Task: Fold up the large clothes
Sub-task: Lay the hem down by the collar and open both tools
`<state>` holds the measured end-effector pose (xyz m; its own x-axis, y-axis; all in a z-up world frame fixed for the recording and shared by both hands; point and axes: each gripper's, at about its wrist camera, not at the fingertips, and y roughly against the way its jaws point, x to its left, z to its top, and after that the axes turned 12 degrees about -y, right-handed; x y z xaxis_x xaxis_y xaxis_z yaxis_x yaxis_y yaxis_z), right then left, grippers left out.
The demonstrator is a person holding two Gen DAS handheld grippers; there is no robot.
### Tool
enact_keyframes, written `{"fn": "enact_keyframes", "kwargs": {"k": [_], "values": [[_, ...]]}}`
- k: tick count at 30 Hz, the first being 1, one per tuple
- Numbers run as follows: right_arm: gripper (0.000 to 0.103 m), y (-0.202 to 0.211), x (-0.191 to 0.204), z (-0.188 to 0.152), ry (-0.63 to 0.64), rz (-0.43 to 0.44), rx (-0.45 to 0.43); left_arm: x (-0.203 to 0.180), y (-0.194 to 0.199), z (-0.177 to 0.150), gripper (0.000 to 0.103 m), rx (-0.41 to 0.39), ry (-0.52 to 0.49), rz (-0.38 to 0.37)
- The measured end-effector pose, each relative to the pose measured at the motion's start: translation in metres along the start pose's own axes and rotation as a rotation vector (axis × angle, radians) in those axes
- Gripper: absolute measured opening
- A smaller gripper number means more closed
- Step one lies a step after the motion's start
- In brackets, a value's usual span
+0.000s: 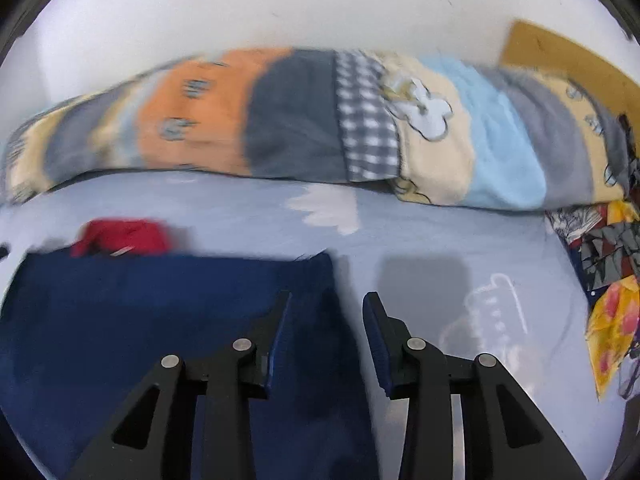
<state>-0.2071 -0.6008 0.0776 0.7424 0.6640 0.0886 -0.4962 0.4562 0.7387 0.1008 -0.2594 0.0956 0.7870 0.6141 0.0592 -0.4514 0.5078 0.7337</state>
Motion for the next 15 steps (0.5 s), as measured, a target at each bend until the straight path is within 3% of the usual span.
{"fn": "enact_keyframes", "kwargs": {"k": [3, 4, 6, 9, 12, 15], "values": [[0.053, 0.047, 0.001, -0.044, -0.001, 0.166, 0.049, -0.019, 0.033, -0.032, 0.017, -0.014, -0.007, -0.097], [0.052, 0.049, 0.001, -0.052, -0.014, 0.194, 0.076, -0.028, 0.038, -0.046, 0.018, 0.002, -0.01, -0.141], [0.052, 0.056, -0.018, -0.08, -0.103, 0.264, 0.132, -0.04, 0.037, -0.075, 0.018, 0.059, -0.016, -0.16], [0.05, 0.041, -0.052, -0.109, -0.177, 0.147, 0.227, -0.039, 0.021, -0.112, 0.018, 0.203, 0.005, -0.083], [0.049, 0.036, -0.097, -0.137, -0.252, -0.18, 0.28, -0.039, 0.04, -0.121, 0.018, 0.239, 0.039, -0.007], [0.047, 0.076, -0.106, -0.156, -0.343, -0.117, 0.226, -0.061, 0.091, -0.114, 0.018, 0.139, 0.1, -0.031]]}}
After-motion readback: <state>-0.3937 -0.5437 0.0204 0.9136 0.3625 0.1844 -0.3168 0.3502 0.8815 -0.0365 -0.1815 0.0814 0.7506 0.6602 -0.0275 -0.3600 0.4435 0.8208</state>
